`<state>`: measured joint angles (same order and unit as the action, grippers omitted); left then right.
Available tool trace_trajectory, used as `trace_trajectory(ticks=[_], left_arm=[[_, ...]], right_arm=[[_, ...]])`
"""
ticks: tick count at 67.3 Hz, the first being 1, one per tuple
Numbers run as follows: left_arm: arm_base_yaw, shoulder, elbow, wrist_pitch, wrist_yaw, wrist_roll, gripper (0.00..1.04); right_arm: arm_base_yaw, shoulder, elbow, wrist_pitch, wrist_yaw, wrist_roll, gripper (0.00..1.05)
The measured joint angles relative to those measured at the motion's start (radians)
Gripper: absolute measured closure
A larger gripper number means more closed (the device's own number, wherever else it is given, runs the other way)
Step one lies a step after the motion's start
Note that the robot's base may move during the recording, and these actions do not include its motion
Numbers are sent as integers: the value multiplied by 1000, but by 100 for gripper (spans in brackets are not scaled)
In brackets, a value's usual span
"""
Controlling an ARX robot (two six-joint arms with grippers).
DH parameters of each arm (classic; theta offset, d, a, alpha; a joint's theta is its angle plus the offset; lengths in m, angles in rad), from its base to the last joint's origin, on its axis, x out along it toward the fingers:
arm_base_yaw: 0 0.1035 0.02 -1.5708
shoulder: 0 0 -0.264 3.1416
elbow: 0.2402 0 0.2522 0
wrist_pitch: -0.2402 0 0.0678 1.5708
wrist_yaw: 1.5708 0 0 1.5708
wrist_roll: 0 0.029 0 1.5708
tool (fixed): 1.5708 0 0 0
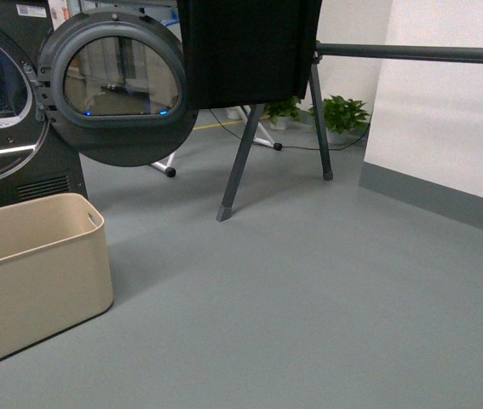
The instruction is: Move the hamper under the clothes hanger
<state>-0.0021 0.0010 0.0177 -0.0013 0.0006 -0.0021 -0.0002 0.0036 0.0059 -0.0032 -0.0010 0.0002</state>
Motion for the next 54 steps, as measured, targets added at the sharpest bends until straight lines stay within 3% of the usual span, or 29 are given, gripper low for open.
trace_trajectory(ticks=[54], left_arm=[[0, 0, 0, 0, -2, 0, 7]], right_arm=[[0, 0, 0, 0, 0, 0, 8]])
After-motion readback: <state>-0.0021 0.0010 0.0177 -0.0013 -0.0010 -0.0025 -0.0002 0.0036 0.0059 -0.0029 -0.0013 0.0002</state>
